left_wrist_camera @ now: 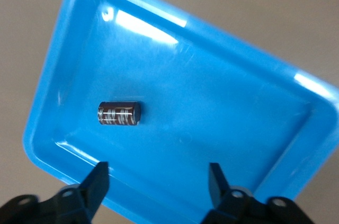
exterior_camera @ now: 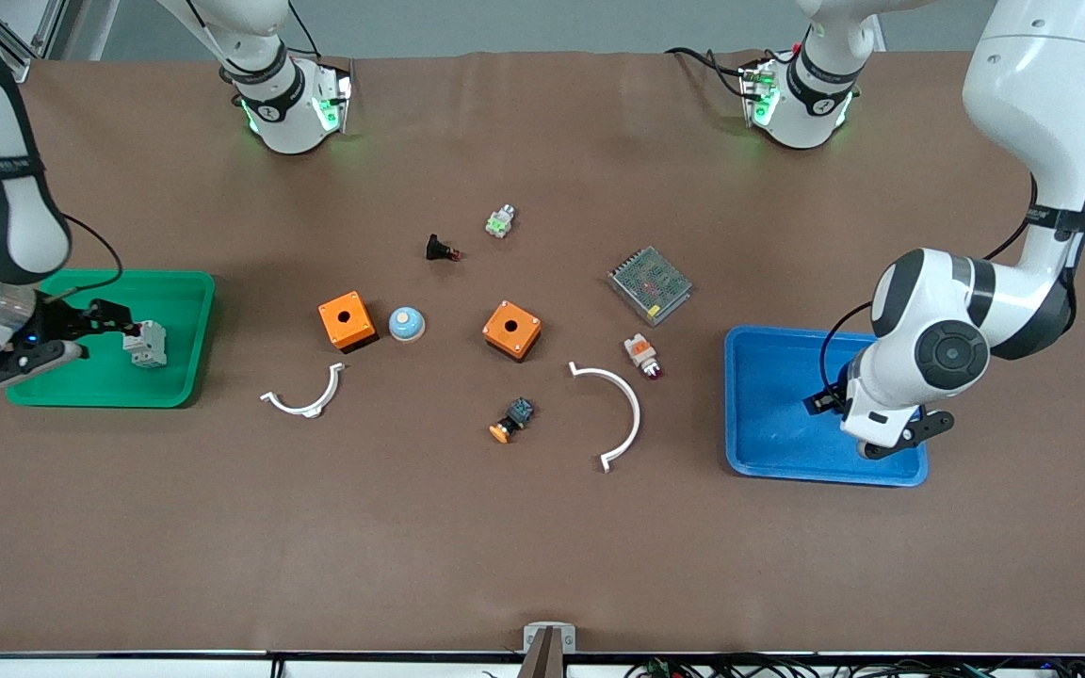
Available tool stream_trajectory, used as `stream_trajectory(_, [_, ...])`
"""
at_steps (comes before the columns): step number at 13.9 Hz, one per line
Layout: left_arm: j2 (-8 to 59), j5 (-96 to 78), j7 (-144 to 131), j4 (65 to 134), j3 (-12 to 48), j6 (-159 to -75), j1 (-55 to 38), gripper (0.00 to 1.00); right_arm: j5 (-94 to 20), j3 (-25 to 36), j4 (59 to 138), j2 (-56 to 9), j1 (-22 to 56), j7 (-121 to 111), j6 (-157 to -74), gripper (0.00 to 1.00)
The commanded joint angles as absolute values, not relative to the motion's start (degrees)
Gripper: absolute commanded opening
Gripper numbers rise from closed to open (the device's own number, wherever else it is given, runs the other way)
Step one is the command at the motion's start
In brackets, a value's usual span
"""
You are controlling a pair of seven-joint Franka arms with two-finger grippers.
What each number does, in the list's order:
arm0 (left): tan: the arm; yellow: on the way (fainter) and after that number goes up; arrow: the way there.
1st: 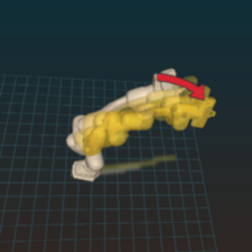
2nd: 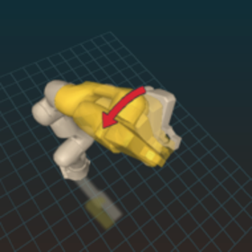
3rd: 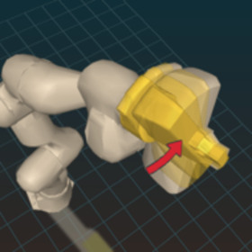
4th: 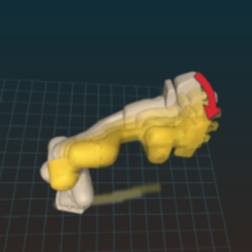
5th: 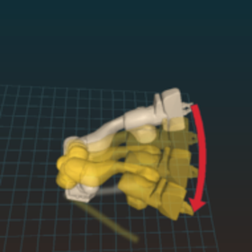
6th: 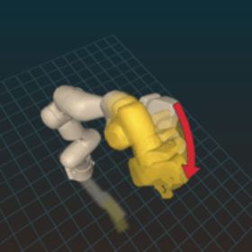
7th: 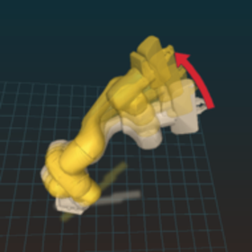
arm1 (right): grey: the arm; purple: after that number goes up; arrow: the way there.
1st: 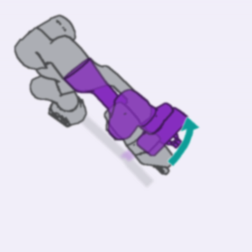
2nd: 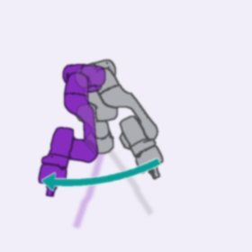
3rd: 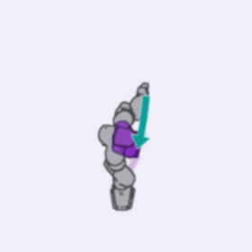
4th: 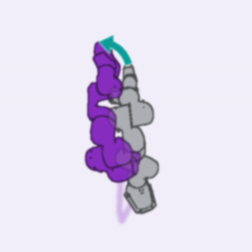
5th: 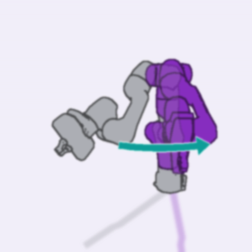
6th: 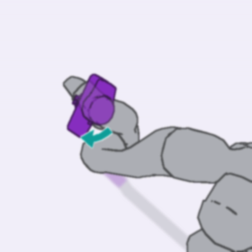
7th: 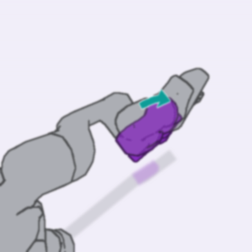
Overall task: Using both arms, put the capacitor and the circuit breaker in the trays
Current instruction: 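Release the capacitor into the blue tray and lift the left gripper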
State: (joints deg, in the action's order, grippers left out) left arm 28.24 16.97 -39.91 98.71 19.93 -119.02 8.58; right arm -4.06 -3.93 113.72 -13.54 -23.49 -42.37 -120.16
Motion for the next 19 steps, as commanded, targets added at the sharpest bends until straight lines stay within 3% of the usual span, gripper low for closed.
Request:
stream_trajectory(1, [21.03, 17.75, -34.48, 97.48, 20.13, -116.73, 9.92, 1.00, -3.78, -4.04, 106.64, -9.24, -20.66, -34.05, -107.97, 1.00])
stream_trajectory(5, [16.44, 17.05, -23.05, 93.88, 20.13, -111.02, 10.81, 1.00, -4.74, -4.22, 103.36, -1.69, -13.91, -14.03, -99.07, 1.00])
stream_trajectory(8, [13.20, 16.88, -21.53, 93.08, 20.57, -108.38, 10.72, 1.00, -5.62, -4.31, 99.33, 0.17, -10.12, -3.62, -94.67, 1.00])
stream_trajectory(11, [10.11, 12.50, -21.36, 91.59, 20.92, -105.05, 10.55, 1.00, -5.97, -4.04, 96.95, 2.10, -10.11, -1.14, -94.48, 1.00])
stream_trajectory(15, [7.57, 8.62, -16.19, 85.97, 20.92, -94.51, 10.55, 1.00, -5.89, -3.87, 97.03, 4.31, -9.84, -1.14, -99.75, 1.00])
stream_trajectory(19, [2.03, 4.49, -7.92, 85.96, 20.13, -87.82, 11.42, 1.00, -3.79, -4.13, 97.12, 5.01, -9.49, -1.23, -98.97, 1.00])
